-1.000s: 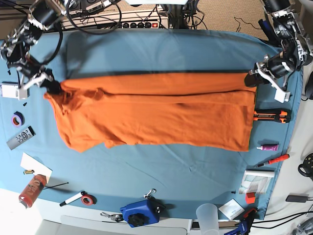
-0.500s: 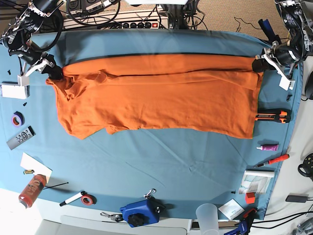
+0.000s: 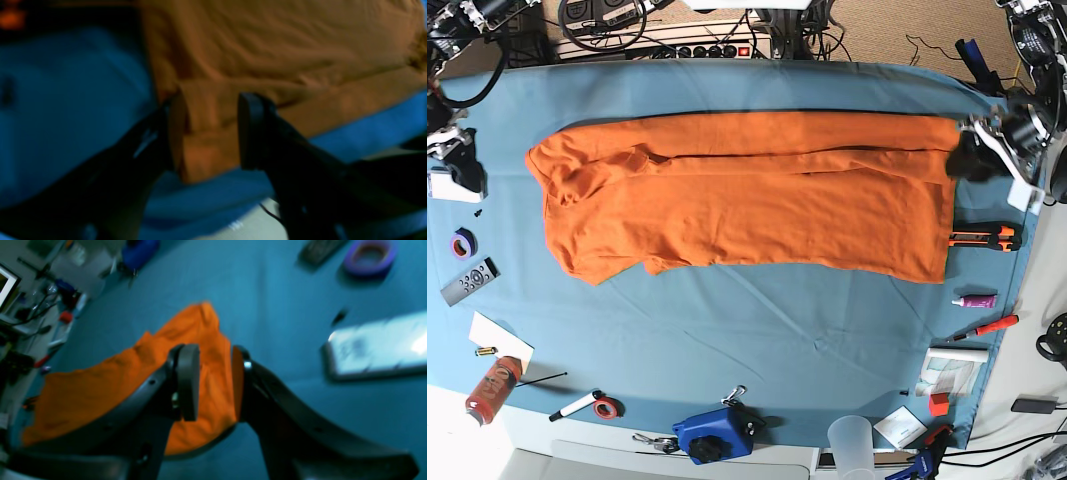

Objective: Layout the t-shirt on the table in an organized manner, then fold the t-shirt properly
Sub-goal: 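Release the right gripper and regrasp the shirt end near the collar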

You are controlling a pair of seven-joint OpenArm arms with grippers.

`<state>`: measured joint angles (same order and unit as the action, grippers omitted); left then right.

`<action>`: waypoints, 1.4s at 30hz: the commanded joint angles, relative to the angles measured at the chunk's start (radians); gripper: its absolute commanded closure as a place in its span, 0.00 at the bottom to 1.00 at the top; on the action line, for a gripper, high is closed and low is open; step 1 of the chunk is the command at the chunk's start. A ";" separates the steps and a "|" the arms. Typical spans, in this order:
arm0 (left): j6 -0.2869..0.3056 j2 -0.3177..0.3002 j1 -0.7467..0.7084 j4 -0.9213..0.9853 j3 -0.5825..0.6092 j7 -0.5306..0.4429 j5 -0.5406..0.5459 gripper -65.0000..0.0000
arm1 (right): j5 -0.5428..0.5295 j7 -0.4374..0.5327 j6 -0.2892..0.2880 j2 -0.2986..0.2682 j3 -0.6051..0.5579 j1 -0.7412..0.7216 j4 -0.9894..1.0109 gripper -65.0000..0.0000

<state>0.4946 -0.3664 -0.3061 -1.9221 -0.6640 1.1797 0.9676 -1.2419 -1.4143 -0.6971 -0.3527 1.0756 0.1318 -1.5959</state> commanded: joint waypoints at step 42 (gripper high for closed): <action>-0.068 -0.016 0.071 -0.045 -0.007 -0.107 -0.183 0.58 | 0.716 0.262 0.041 -0.121 -0.987 -0.550 0.395 1.00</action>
<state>0.4263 -0.3660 -0.2428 -1.9503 -0.6643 1.0973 0.7742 -0.5140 -1.1679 -0.6529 -0.4572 0.0830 -0.3904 -1.1870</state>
